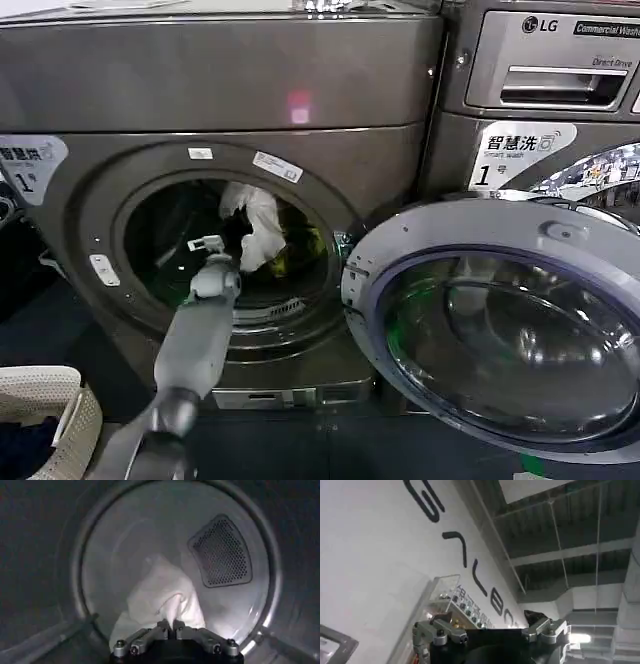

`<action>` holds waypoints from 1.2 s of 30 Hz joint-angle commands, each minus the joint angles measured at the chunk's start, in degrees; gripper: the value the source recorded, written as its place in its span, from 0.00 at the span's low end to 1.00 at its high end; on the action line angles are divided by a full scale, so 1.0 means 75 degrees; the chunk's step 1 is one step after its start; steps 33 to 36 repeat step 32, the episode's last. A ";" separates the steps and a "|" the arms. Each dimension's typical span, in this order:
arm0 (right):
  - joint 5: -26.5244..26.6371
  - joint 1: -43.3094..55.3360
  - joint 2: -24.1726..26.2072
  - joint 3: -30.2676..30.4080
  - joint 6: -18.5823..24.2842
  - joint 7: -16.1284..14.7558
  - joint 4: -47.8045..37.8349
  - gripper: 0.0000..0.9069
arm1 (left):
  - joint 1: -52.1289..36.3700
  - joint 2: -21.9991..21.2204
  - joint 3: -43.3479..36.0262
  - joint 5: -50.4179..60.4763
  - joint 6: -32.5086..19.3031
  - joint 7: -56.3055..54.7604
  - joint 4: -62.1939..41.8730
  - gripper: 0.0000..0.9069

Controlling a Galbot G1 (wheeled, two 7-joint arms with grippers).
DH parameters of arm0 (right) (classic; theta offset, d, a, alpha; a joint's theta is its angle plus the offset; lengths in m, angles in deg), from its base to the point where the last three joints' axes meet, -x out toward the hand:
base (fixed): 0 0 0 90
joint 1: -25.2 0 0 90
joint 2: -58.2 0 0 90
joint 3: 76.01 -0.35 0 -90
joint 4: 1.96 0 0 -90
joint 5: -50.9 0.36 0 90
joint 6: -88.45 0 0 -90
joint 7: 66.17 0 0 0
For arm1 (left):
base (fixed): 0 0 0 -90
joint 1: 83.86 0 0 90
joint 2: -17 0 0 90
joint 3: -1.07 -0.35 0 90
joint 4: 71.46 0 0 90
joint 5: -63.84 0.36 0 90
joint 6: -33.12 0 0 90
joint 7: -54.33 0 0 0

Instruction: Grasp the clothes from the dryer.

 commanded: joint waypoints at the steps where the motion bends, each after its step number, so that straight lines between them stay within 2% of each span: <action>1: 0.0119 -0.0042 -0.0016 -0.0136 0.0182 0.0055 0.0017 1.00 | 0.0873 -0.0019 -0.0008 0.0145 -0.0043 -0.0467 0.1182 0.00; 36: 0.0099 -0.0108 0.0019 -0.0368 0.0143 -0.0061 -0.0034 1.00 | 0.0775 0.0127 -0.0491 0.0072 0.0031 -0.0313 0.1263 0.00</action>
